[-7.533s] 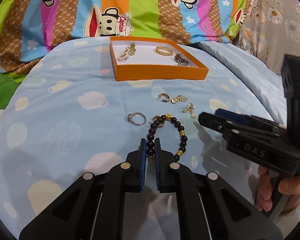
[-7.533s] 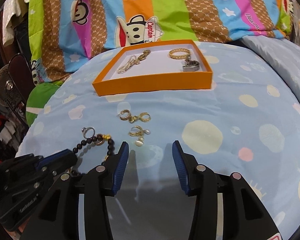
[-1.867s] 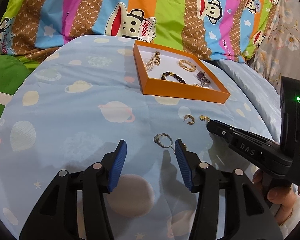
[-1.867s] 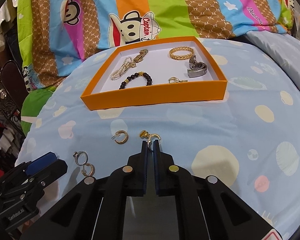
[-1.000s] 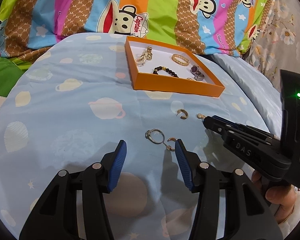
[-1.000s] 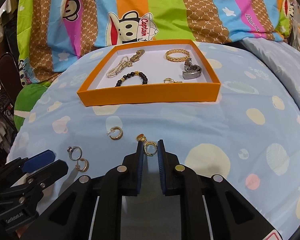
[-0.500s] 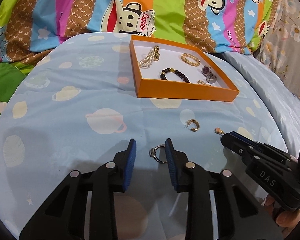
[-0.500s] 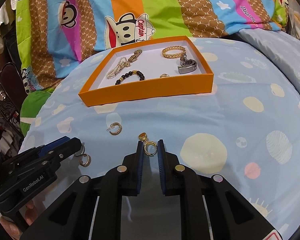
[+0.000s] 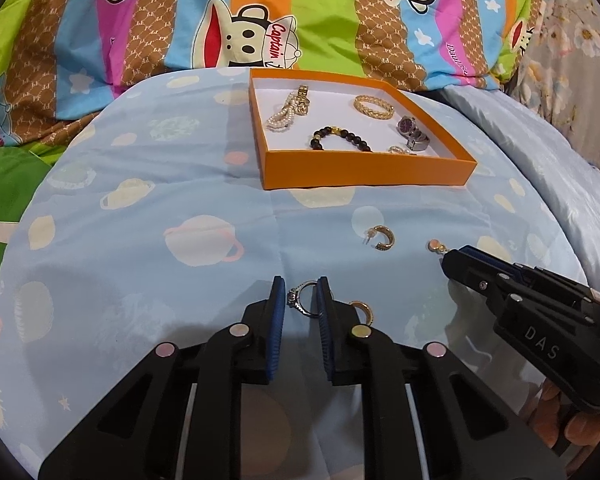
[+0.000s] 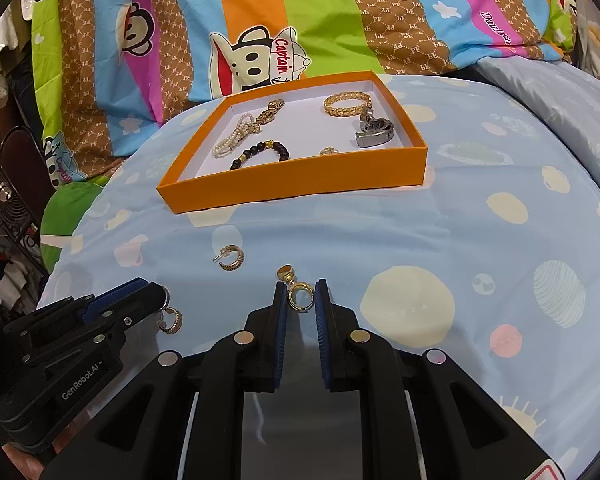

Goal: Organize jewelry
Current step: 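Carry the drop earring and silver ring into the orange box and open both tools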

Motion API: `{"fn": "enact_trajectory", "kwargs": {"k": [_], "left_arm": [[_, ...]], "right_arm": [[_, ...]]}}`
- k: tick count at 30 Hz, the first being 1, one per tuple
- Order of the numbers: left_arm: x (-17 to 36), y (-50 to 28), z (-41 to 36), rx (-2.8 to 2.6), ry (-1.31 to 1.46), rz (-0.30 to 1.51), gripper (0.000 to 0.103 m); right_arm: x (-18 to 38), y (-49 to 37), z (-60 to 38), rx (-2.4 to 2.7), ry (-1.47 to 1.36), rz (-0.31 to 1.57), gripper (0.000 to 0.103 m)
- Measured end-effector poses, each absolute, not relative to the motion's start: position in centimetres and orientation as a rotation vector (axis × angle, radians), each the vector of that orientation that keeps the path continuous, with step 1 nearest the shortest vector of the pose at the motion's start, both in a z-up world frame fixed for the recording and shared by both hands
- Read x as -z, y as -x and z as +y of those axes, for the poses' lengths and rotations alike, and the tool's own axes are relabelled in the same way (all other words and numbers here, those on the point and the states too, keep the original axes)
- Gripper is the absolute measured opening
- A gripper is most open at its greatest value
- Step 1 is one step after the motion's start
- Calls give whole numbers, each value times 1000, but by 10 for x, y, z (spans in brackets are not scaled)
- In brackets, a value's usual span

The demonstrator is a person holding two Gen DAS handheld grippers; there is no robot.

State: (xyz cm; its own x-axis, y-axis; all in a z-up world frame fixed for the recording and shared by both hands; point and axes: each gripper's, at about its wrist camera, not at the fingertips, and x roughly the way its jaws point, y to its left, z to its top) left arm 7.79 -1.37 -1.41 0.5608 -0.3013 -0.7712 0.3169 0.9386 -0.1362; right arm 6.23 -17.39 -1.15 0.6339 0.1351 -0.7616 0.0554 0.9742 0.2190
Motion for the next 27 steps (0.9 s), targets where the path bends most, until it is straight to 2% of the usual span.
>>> {"fn": "enact_trajectory", "kwargs": {"k": [6, 10, 14, 16, 17, 27], "left_arm": [[13, -76, -16, 373, -27, 898, 7], [11, -75, -15, 381, -15, 889, 6], [11, -76, -12, 380, 1, 887, 6], [11, -76, -10, 379, 12, 887, 6], [11, -76, -9, 380, 18, 886, 6], [7, -71, -1, 379, 38, 875, 6]], "right_arm": [[10, -61, -173, -41, -221, 873, 14], [8, -65, -171, -40, -203, 873, 21], [11, -72, -169, -42, -196, 895, 22], [11, -73, -168, -40, -189, 897, 21], [11, -72, -168, -37, -187, 896, 13], [6, -61, -169, -38, -193, 862, 13]]}}
